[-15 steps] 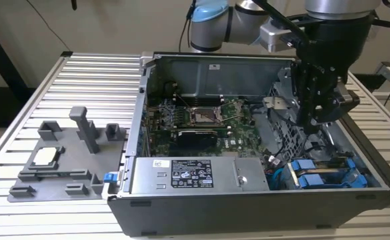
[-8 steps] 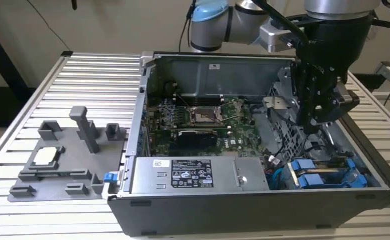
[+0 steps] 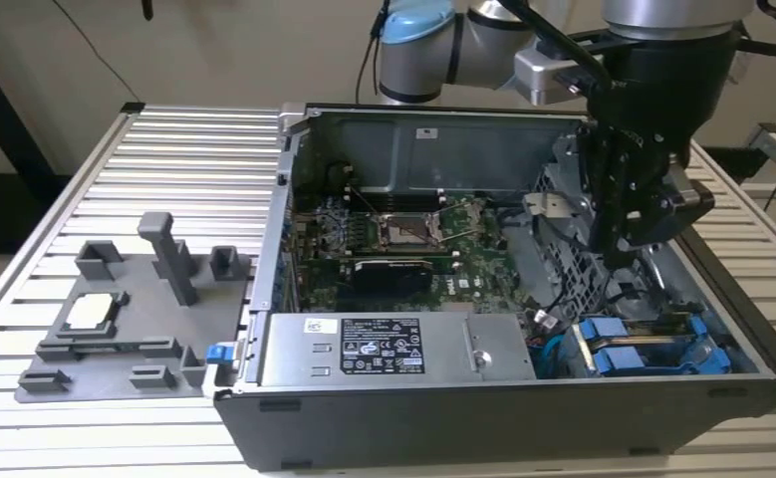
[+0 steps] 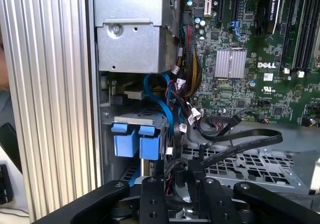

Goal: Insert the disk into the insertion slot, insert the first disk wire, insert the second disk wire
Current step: 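Insert the first disk wire, then insert the second disk wire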

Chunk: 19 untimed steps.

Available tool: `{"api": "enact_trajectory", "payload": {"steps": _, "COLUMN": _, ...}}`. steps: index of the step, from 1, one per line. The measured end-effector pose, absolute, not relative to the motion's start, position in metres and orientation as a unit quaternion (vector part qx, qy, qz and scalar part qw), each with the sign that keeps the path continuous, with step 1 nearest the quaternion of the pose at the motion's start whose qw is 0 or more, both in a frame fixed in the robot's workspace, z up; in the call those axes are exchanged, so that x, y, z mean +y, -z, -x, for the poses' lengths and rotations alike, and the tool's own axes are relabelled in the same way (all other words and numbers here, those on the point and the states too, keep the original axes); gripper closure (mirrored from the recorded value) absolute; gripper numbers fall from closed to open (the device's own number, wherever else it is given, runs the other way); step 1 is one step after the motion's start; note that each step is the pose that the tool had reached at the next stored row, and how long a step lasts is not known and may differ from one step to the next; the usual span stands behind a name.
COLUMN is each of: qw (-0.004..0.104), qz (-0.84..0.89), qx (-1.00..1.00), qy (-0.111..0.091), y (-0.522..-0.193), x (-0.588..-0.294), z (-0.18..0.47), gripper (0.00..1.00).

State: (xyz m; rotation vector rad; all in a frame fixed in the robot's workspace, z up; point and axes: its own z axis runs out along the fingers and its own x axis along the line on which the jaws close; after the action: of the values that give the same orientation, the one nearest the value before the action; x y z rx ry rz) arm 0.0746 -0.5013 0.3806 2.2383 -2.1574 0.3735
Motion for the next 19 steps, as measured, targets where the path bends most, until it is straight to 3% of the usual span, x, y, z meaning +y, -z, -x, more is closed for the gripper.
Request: {"api": "enact_trajectory", "payload": {"steps": 19, "qw": 0.007, "qz": -0.713, "qx": -0.690, "qy": -0.125, "y": -0.3821, "x": -0.4993, "z": -0.0699, "gripper": 0.67}}
